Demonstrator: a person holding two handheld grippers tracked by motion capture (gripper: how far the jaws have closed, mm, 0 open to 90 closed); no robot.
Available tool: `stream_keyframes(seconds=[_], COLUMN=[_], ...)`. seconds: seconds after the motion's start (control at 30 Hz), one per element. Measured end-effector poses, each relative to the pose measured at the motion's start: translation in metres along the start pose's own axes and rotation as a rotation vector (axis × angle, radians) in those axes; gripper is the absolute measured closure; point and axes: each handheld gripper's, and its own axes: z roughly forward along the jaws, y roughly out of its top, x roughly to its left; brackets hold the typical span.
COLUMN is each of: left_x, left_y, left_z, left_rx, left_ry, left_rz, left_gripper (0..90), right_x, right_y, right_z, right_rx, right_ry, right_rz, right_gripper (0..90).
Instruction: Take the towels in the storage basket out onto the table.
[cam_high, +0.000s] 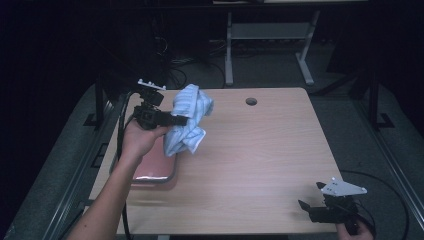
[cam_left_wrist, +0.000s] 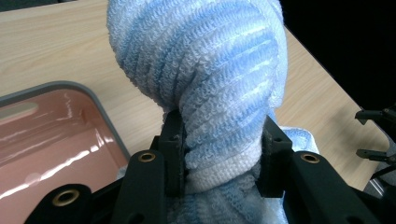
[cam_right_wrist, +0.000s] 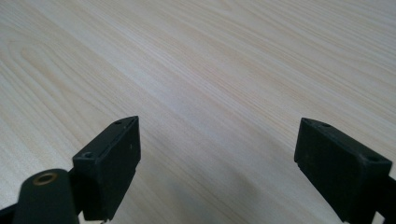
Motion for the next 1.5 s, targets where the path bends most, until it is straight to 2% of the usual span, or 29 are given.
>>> stream_keyframes(seconds=[0.37,0.7,1.0,1.03,1.27,1.5], left_x=[-0.009,-0.016,-0.02,-0.019,-0.025,-0.025], left_y=[0.007,0.011,0.012,0.012,0.017,0.02], left_z=[0.016,0.029,0.046,0.048,0.065,0.078], left_rx=[0.019,0.032,0.05,0.059,0.076,0.092], left_ry=[-0.023,-0.025,-0.038,-0.039,-0.043,-0.05], left_rz=[0.021,0.031,0.022,0.034,0.045,0.039], left_gripper=[61.5,61.5,61.5,61.5,61.3,61.3], right_x=[-0.004,-0.002,-0.004,-0.004,-0.006,-0.011], right_y=[-0.001,0.0,-0.001,-0.001,0.0,-0.002], right_z=[0.0,0.001,0.002,0.002,0.003,0.005], right_rx=[-0.002,-0.001,0.0,-0.001,-0.003,0.005], right_ry=[0.001,0.01,0.01,0.011,0.011,0.016], right_rz=[0.003,0.002,0.007,0.008,0.004,0.015], right_gripper=[13.9,13.9,13.9,13.9,13.9,13.9])
